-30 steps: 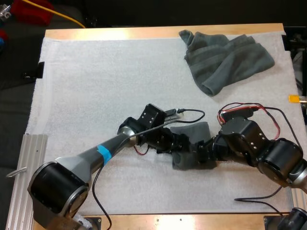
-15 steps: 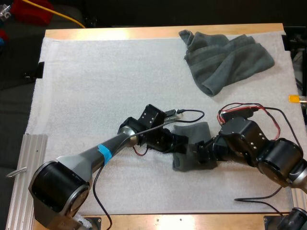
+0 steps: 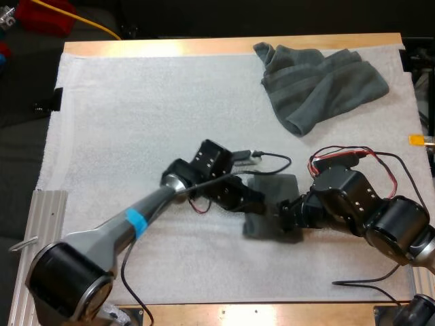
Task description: Pick towel from pile, fold and stack
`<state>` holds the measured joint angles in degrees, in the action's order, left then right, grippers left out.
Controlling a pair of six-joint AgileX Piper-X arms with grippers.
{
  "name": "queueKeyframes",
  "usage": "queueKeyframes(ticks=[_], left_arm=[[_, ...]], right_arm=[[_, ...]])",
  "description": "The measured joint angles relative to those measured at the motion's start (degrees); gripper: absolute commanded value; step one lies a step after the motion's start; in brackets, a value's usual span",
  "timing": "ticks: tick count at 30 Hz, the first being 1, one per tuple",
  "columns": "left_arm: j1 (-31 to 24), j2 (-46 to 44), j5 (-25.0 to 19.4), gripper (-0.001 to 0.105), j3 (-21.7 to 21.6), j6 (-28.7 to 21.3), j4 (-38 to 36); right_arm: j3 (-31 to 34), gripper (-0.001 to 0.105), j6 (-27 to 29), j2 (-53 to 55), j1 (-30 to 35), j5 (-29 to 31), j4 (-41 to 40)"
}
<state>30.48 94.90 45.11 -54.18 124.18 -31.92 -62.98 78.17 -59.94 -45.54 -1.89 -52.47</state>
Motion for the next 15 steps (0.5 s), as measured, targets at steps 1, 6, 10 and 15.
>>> queueKeyframes(ticks=[1, 6, 10, 15], left_arm=[[-0.96, -0.26, 0.15, 0.000, -0.59, -1.69, -1.52], [-7.02, -1.40, 0.34, 0.000, -3.38, -9.73, -10.82], [-11.48, -1.42, -2.08, 0.000, -5.53, -17.10, -19.28], [-16.30, -1.42, -8.75, 0.000, -6.82, -24.55, -26.77]], right_arm=[[0.00, 0.081, 0.00, 0.00, 0.00, 0.00, 0.00], [0.00, 0.081, 0.00, 0.00, 0.00, 0.00, 0.00], [0.00, 0.081, 0.00, 0.00, 0.00, 0.00, 0.00], [0.00, 0.081, 0.00, 0.00, 0.00, 0.00, 0.00]])
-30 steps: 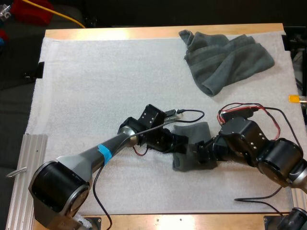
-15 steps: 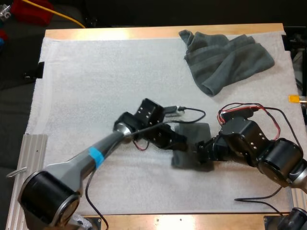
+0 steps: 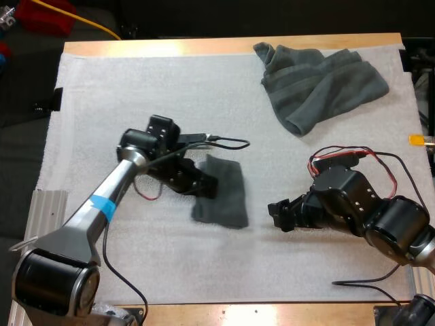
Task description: Pick towel from pile, fold and stack
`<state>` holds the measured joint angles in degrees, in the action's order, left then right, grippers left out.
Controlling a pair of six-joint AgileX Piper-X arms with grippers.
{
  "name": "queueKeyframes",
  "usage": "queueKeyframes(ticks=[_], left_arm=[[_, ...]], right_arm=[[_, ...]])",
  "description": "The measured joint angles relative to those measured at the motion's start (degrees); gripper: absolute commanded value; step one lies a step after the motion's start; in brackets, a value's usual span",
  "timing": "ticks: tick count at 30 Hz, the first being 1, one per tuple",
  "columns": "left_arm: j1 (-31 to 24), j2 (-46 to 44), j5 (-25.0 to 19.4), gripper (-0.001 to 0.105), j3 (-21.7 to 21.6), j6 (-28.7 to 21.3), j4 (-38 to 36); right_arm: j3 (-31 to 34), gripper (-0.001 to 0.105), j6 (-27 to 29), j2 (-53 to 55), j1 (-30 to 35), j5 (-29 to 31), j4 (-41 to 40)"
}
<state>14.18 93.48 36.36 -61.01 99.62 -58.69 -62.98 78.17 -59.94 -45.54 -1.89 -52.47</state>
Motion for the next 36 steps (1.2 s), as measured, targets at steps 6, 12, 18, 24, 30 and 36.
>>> queueKeyframes(ticks=[6, 12, 18, 24, 30, 36], left_arm=[[-5.65, 0.00, -5.68, 0.000, 0.03, -4.06, -3.43], [-11.48, 0.00, -11.76, 0.000, -0.03, -6.49, -4.57], [-16.79, 0.00, -18.66, 0.000, -0.03, -8.34, -4.85], [-20.53, 0.00, -25.25, 0.000, -0.03, -10.81, -4.01], [-21.77, 0.00, -29.33, 0.000, -0.19, -11.53, -2.14], [-22.13, 0.00, -36.40, 0.000, -0.49, -13.01, -1.03]], right_arm=[[0.00, 0.081, 0.00, 0.00, 0.00, 0.00, 0.00], [0.00, 0.081, 0.00, 0.00, 0.00, -0.23, 0.00], [0.00, 0.081, 0.00, 0.00, 0.00, -0.35, 0.00], [0.00, 0.081, 0.00, 0.00, 0.00, -0.35, 0.00], [0.00, 0.081, 0.00, 0.00, 0.00, -0.35, 0.00], [0.00, 0.081, 0.00, 0.00, 0.00, -0.35, 0.00]])
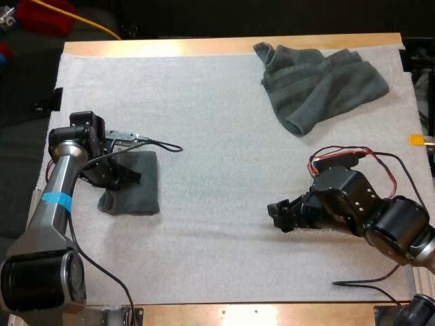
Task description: Pick towel from pile, fold and stack
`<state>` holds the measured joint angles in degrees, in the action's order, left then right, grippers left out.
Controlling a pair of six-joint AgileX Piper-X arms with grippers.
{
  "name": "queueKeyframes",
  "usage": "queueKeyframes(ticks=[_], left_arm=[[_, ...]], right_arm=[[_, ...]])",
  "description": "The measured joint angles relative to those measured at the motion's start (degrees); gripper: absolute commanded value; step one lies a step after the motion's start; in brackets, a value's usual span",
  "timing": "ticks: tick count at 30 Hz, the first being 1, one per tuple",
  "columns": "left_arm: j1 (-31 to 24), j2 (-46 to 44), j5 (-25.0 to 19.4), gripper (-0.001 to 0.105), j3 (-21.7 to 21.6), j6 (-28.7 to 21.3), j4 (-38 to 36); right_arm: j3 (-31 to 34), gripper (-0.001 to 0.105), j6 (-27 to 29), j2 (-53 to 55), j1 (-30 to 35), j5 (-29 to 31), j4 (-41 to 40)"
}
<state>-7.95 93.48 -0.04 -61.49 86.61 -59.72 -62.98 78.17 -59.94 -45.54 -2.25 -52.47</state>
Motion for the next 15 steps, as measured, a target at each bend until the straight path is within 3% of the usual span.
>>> queueKeyframes(ticks=[3, 8, 15], left_arm=[[-0.06, 0.00, -0.85, 0.002, 0.00, -0.39, -0.05], [-0.06, 0.00, -7.21, 0.020, 0.00, -0.97, 0.08], [-0.06, 0.00, -9.71, 0.038, 0.00, -1.16, 0.84]], right_arm=[[0.00, 0.081, 0.00, 0.00, 0.00, 0.00, 0.00], [0.00, 0.081, 0.00, 0.00, 0.00, 0.00, 0.00], [0.00, 0.081, 0.00, 0.00, 0.00, 0.00, 0.00]])
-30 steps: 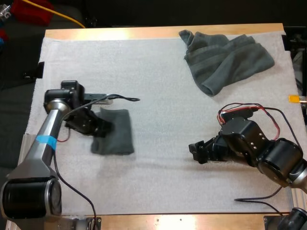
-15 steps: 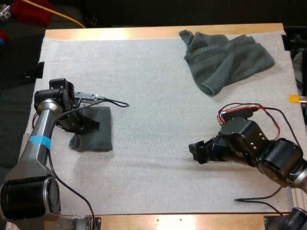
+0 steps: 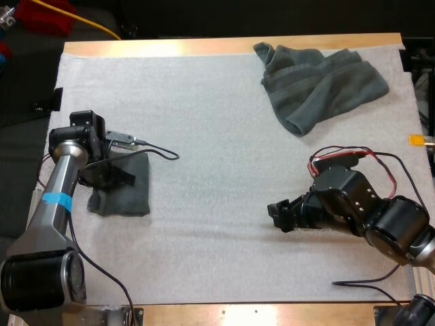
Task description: Pick towel from pile, fold and stack
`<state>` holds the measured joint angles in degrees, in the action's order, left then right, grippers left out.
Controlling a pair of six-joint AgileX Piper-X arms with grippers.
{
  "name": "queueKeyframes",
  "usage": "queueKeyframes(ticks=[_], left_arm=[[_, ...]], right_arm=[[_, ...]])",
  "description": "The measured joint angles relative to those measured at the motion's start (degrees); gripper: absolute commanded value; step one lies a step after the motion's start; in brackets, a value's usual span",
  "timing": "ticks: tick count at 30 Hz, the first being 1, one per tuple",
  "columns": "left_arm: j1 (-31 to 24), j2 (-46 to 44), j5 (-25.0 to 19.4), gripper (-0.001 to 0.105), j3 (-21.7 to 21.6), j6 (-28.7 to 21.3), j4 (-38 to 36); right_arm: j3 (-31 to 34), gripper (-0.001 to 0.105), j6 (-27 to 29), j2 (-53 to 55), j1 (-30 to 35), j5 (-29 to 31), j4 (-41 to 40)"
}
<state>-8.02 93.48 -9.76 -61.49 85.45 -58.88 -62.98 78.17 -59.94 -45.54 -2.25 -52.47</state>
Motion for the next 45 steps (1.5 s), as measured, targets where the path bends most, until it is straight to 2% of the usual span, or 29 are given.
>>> queueKeyframes(ticks=[4, 6, 10, 19, 26, 33, 40, 45], left_arm=[[0.00, 0.00, -1.60, 0.065, 0.00, -0.08, 0.00], [0.00, 0.00, -4.93, 0.070, 0.00, 0.23, 0.00], [0.00, -0.10, -12.49, 0.069, 0.00, 3.41, 0.00], [0.00, -7.89, -13.03, 0.069, 0.00, 4.19, 0.26], [0.00, -15.88, -5.67, 0.069, 0.00, 5.22, -1.13], [0.00, -22.37, 1.39, 0.069, 0.00, 7.40, -5.67], [0.00, -28.13, 12.86, 0.069, 0.00, 8.94, -8.22], [0.00, -29.78, 14.51, 0.069, 0.00, 8.93, -8.52]], right_arm=[[0.00, 0.081, 0.00, 0.00, 0.00, 0.00, 0.00], [0.00, 0.081, 0.00, 0.00, 0.00, 0.00, 0.00], [0.00, 0.081, 0.00, 0.00, 0.00, 0.00, 0.00], [0.00, 0.081, 0.00, 0.00, 0.00, 0.00, 0.00], [0.00, 0.081, 0.00, 0.00, 0.00, 0.00, 0.00], [0.00, 0.081, 0.00, 0.00, 0.00, -1.05, 0.00], [0.00, 0.081, 0.00, 0.00, 0.00, -1.12, 0.00], [0.00, 0.081, 0.00, 0.00, 0.00, -1.36, 0.00]])
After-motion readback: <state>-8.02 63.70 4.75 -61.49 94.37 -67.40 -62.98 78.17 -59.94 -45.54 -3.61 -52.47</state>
